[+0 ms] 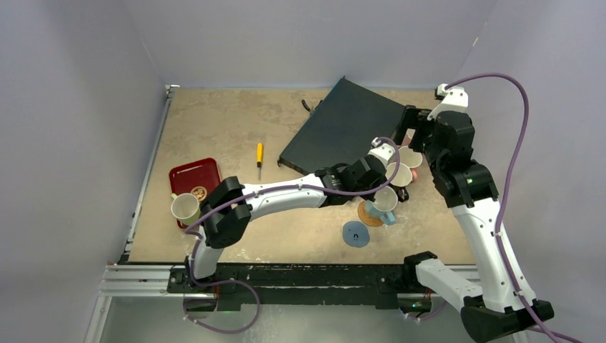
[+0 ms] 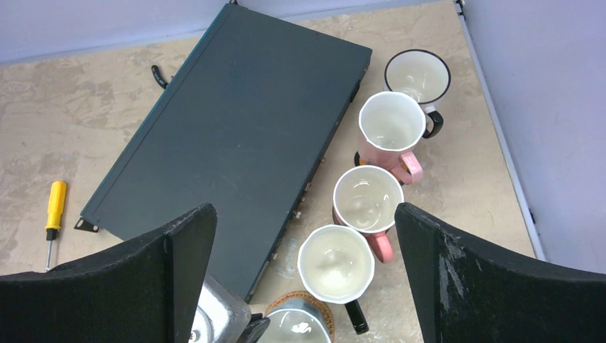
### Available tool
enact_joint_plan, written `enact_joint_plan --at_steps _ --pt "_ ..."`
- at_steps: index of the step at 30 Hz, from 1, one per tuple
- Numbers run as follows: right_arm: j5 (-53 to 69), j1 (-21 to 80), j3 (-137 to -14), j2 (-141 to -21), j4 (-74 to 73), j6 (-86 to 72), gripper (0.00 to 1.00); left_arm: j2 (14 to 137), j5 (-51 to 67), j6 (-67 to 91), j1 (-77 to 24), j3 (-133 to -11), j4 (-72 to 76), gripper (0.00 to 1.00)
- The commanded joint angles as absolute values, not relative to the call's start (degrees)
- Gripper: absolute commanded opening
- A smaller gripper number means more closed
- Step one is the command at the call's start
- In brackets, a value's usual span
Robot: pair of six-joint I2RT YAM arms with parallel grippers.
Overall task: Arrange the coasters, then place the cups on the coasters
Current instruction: Place the cup on the coaster.
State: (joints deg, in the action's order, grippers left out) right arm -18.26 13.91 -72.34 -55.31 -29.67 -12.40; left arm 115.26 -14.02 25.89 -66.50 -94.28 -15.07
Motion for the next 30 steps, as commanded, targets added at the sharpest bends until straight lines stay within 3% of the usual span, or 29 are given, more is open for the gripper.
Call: enact_joint_plan --at_steps 1,19,30 --pt "-18.0 13.8 -74.0 -54.3 -28.9 -11.8 0.98 114.8 -15.3 25.8 -66.5 -96.8 -13.0 0.0" --pt "-18.0 13.8 -74.2 -54.2 -29.4 -11.8 0.98 113.6 -16.6 26.4 -66.3 -95.4 -14.2 0.0" --pt "-18.3 13.8 -74.5 -54.1 -29.5 -11.8 0.98 111.7 -17.4 26.5 -66.1 -95.4 -14.4 0.21"
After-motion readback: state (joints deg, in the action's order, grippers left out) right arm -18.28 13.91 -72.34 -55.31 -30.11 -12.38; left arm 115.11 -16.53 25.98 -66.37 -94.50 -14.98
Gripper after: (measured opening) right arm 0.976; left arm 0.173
